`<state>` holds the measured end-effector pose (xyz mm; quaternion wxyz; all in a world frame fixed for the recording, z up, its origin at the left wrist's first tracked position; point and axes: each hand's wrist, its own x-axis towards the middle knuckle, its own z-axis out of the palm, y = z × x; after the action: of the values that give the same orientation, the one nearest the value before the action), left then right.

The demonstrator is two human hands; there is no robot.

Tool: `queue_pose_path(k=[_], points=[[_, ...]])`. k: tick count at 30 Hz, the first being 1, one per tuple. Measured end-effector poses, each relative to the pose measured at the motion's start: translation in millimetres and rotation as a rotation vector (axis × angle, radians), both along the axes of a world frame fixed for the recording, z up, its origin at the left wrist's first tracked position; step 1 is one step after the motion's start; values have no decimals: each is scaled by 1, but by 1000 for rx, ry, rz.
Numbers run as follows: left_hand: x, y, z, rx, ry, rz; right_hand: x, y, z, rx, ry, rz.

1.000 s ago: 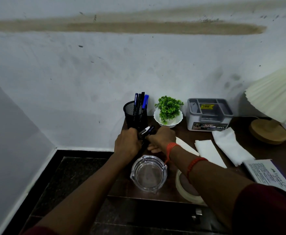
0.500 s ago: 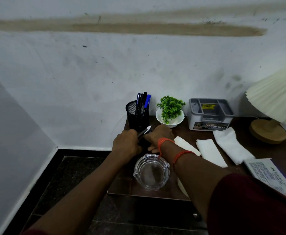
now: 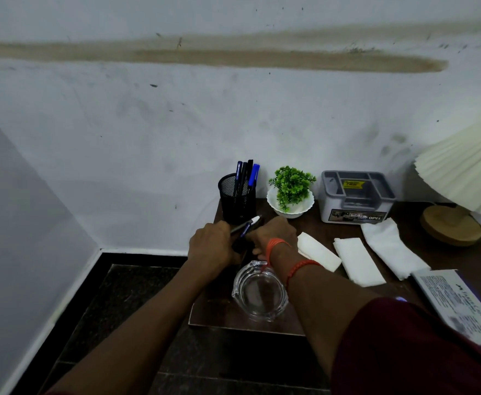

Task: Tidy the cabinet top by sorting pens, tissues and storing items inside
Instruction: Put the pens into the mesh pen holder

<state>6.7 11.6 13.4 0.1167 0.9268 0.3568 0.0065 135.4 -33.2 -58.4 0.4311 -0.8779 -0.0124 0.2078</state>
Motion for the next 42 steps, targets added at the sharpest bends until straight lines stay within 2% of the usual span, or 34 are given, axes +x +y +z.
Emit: queue_pose_path(k=[3,7,15,23,26,33,42], points=[[-6,5,4,-37,-36,35,2,-2,-1,36,32,6],[-12,14,11,-93,-156,72,-11,-18,33,134,49,26],[-7,36,47,-74,-511,96,-8,-24,102,329,-181,94],[15,49,70,-52,-701,89,2,-11,156,551,-405,129],[25,54,71,-66,-751,107,8,-6,162,552,-449,150],[34,53,61,-52,-665,161,14,-5,144,501,-496,137],[44,51,68,-30,-744,128,20,-8,124,391,-504,206]])
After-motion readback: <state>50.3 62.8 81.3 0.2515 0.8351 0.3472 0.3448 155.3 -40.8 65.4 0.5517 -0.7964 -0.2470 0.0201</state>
